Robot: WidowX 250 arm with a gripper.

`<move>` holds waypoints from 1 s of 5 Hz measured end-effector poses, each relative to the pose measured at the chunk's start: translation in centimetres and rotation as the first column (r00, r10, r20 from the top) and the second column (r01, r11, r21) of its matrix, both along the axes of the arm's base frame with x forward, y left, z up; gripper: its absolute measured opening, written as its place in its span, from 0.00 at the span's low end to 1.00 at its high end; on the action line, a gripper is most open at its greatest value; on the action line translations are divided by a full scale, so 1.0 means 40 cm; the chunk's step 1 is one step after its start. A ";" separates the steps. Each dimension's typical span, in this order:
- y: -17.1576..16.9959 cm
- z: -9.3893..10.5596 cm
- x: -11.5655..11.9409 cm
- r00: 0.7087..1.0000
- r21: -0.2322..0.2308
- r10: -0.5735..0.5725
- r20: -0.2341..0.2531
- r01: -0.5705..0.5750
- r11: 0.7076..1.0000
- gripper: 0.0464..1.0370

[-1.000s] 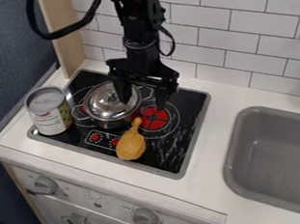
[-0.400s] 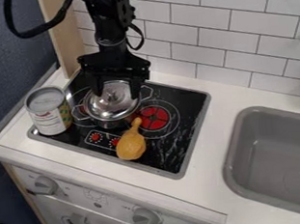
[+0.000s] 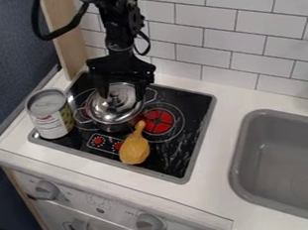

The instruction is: Uncovered the silver pot and put the lid on the right side of the table

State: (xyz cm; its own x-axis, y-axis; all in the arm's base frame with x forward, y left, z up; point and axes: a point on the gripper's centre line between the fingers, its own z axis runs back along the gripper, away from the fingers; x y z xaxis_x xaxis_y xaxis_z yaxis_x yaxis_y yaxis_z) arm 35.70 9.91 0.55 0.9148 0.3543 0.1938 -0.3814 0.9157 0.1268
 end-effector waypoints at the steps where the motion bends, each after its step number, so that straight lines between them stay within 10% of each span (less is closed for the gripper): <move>1: 0.016 -0.015 0.020 1.000 0.008 0.018 -0.022 -0.018 1.000 0.91; 3: 0.042 -0.014 0.024 0.996 0.002 0.086 0.011 -0.086 0.996 0.37; 5: 0.032 -0.016 0.012 0.997 -0.037 0.081 0.002 -0.080 0.996 0.23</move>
State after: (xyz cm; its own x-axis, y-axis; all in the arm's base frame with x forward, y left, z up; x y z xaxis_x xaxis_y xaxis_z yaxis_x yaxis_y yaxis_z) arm 36.19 11.18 -0.08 0.8825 0.4337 0.1819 -0.4544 0.8860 0.0918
